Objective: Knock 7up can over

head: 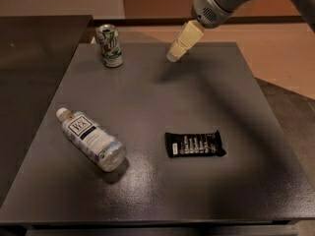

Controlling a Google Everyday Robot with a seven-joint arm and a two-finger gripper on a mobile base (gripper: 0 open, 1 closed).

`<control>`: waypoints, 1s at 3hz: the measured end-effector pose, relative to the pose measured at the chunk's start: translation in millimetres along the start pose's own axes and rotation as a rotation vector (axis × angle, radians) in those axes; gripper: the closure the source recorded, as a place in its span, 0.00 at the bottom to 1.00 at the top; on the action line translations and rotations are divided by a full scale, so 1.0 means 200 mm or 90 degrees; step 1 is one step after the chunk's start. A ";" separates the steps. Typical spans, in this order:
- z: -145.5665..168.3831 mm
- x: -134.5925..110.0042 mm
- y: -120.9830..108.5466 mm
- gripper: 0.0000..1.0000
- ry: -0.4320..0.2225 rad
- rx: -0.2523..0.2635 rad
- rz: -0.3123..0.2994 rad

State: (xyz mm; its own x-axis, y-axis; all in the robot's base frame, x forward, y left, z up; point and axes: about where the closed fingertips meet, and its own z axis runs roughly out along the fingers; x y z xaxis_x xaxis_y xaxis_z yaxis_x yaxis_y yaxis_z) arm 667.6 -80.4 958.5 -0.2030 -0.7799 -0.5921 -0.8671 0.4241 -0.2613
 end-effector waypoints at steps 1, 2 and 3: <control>0.22 -0.17 -0.11 0.00 -0.062 -0.007 0.020; 0.41 -0.35 -0.13 0.00 -0.107 -0.005 0.021; 0.55 -0.49 -0.09 0.00 -0.136 -0.015 0.017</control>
Offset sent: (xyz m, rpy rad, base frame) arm 0.1090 0.1312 -0.0151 0.2384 -0.0999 0.0368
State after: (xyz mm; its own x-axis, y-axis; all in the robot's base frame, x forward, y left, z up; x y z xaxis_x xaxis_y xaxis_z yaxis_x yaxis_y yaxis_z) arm 753.5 39.4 937.8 -0.1276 -0.6515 -0.7478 -0.8735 0.4309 -0.2264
